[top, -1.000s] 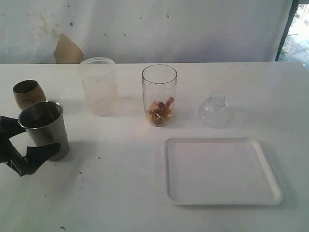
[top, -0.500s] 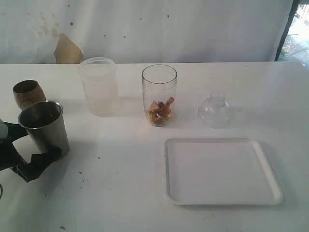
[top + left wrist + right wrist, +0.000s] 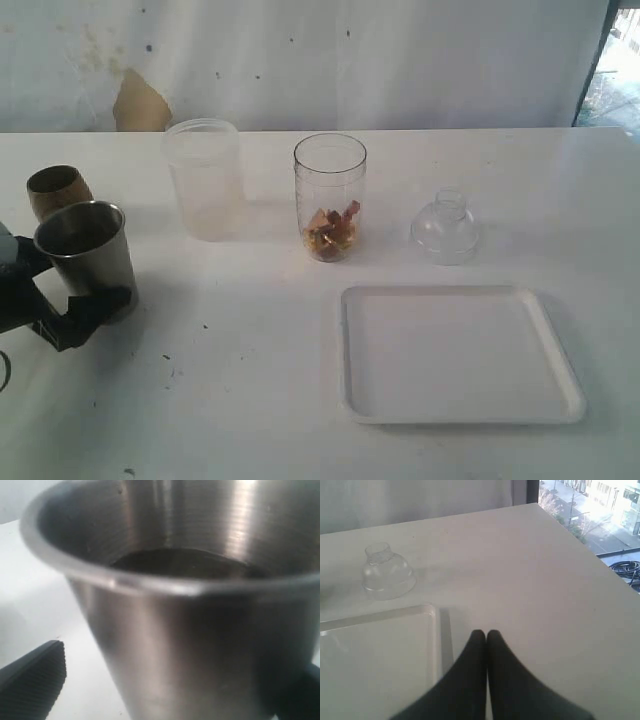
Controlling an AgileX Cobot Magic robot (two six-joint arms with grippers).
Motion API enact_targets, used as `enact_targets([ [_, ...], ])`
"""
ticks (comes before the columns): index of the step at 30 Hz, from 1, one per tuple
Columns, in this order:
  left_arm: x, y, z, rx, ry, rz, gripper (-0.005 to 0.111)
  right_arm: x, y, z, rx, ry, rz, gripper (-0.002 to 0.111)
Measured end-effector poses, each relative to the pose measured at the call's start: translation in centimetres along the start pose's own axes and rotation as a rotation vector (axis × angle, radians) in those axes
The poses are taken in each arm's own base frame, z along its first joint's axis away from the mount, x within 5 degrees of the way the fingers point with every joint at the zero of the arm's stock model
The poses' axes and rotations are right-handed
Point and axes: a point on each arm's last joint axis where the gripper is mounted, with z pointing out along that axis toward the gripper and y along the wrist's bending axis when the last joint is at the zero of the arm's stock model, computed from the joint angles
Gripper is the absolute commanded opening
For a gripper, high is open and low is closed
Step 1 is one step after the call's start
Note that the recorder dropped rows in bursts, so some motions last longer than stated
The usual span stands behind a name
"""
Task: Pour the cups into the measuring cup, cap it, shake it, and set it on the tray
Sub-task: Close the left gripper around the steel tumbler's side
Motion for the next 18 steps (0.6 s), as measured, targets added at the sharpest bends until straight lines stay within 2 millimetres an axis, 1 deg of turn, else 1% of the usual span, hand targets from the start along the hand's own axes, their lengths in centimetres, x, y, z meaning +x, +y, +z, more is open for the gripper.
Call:
enact_targets([
  [6,-0.18,0.07,0.16,0.032,-0.004,0.013,0.105,0.0,0.0,0.0,0.0,0.0,0.007,0.0],
  [18,-0.27,0.23,0.23,0.03,-0.007,0.011,0.105,0.0,0.0,0.0,0.0,0.0,0.018,0.0],
])
